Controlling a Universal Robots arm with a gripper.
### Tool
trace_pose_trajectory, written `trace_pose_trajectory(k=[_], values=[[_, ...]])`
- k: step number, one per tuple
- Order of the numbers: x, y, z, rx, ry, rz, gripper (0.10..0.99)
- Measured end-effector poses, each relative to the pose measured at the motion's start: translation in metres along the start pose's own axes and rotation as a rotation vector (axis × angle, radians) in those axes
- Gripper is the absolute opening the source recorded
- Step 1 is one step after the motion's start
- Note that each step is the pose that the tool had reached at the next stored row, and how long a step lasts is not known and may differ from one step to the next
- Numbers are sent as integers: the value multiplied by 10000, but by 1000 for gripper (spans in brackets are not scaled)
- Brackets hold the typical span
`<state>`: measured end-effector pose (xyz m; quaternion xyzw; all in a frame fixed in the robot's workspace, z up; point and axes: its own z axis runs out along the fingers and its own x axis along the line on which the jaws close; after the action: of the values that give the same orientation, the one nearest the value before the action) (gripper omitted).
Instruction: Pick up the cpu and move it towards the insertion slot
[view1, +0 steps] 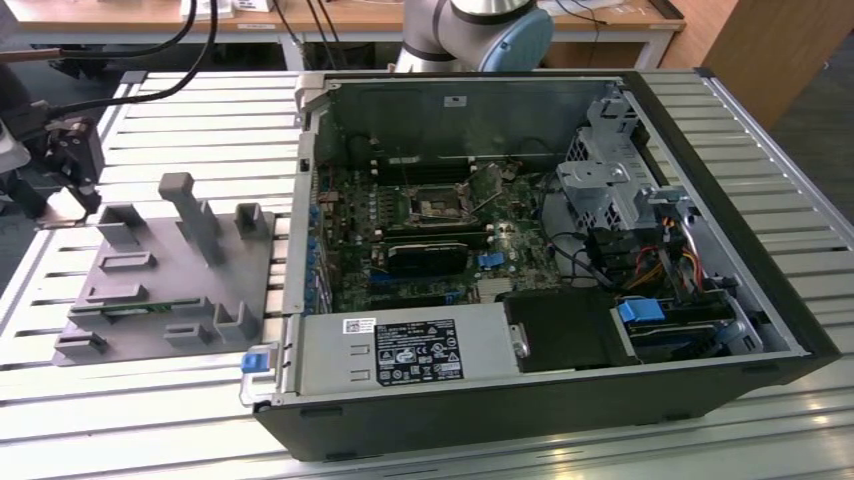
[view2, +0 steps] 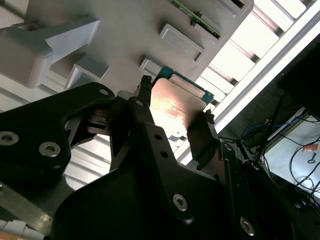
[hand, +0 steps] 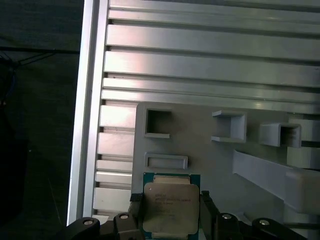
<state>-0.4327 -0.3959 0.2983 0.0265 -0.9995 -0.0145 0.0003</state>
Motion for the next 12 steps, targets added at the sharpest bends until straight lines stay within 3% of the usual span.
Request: trace_pose_trajectory(k=[12], values=[[0,6,-86,1,1,0,541]])
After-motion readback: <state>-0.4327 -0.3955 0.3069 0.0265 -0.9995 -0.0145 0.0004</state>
